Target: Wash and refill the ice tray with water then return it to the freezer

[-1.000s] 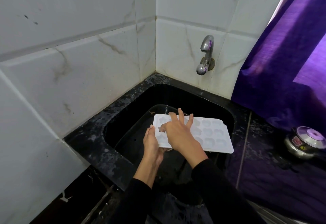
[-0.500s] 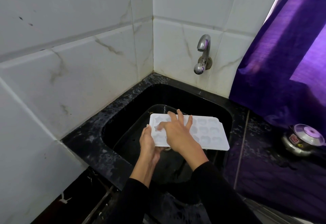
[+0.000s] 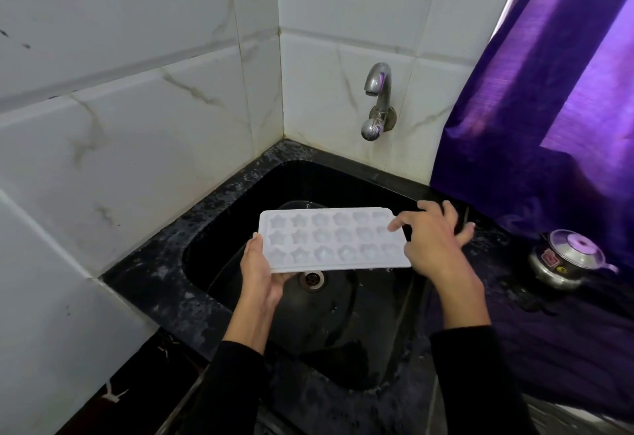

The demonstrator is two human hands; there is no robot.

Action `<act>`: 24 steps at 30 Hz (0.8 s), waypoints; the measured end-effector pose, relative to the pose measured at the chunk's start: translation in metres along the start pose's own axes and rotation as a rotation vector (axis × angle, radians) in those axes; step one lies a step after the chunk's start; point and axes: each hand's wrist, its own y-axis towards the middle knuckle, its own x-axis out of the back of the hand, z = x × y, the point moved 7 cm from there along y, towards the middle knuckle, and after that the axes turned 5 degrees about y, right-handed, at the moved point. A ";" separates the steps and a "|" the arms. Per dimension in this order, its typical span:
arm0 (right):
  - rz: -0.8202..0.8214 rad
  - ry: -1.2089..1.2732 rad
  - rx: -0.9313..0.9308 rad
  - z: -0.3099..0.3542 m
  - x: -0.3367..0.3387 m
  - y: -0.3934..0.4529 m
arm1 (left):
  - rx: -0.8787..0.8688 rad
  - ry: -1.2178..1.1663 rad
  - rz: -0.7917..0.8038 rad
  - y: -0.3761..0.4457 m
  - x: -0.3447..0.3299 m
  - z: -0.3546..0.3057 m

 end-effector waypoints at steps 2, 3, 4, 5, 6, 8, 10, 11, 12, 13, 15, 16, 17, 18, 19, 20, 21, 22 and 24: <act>0.040 -0.009 -0.029 -0.009 -0.006 -0.002 | -0.008 -0.003 0.008 0.001 0.000 -0.002; 0.058 -0.013 -0.032 -0.010 -0.010 -0.003 | -0.010 -0.004 0.014 0.001 0.000 -0.002; 0.075 -0.016 -0.032 -0.011 -0.014 -0.004 | -0.009 -0.006 0.019 0.001 -0.001 -0.002; 0.092 -0.017 -0.032 -0.011 -0.018 -0.005 | -0.006 -0.008 0.024 0.000 -0.002 -0.002; 0.110 -0.020 -0.032 -0.011 -0.022 -0.005 | -0.005 -0.009 0.027 0.000 -0.002 -0.002; 0.134 -0.029 -0.031 -0.011 -0.030 -0.005 | -0.006 -0.012 0.030 0.001 -0.003 -0.002; 0.131 -0.039 -0.029 -0.009 -0.034 -0.005 | -0.010 -0.017 0.027 0.001 -0.003 -0.002; 0.126 -0.045 -0.032 -0.010 -0.035 -0.005 | -0.013 -0.018 0.025 0.001 -0.002 -0.003; 0.126 -0.049 -0.039 -0.011 -0.036 -0.005 | -0.017 -0.015 0.022 0.002 -0.002 -0.004; 0.131 -0.049 -0.046 -0.013 -0.036 -0.005 | -0.018 -0.013 0.021 0.002 -0.001 -0.004; 0.142 -0.039 -0.050 -0.016 -0.036 -0.005 | -0.019 -0.012 0.021 0.002 -0.001 -0.004; 0.146 -0.034 -0.051 -0.017 -0.035 -0.005 | -0.019 -0.014 0.023 0.002 -0.002 -0.004; 0.145 -0.033 -0.051 -0.017 -0.034 -0.005 | -0.018 -0.016 0.024 0.001 -0.002 -0.003; 0.142 -0.036 -0.049 -0.017 -0.033 -0.004 | -0.019 -0.018 0.024 0.001 -0.003 -0.003; 0.136 -0.041 -0.046 -0.016 -0.033 -0.004 | -0.021 -0.020 0.024 0.000 -0.003 -0.004; 0.133 -0.044 -0.041 -0.015 -0.033 -0.004 | -0.024 -0.023 0.022 0.000 -0.003 -0.004; 0.133 -0.043 -0.038 -0.014 -0.034 -0.004 | -0.026 -0.028 0.019 0.001 -0.003 -0.004; 0.134 -0.041 -0.037 -0.014 -0.035 -0.005 | -0.028 -0.030 0.016 0.001 -0.002 -0.005; 0.133 -0.038 -0.033 -0.014 -0.036 -0.006 | -0.026 -0.033 0.014 0.001 -0.002 -0.005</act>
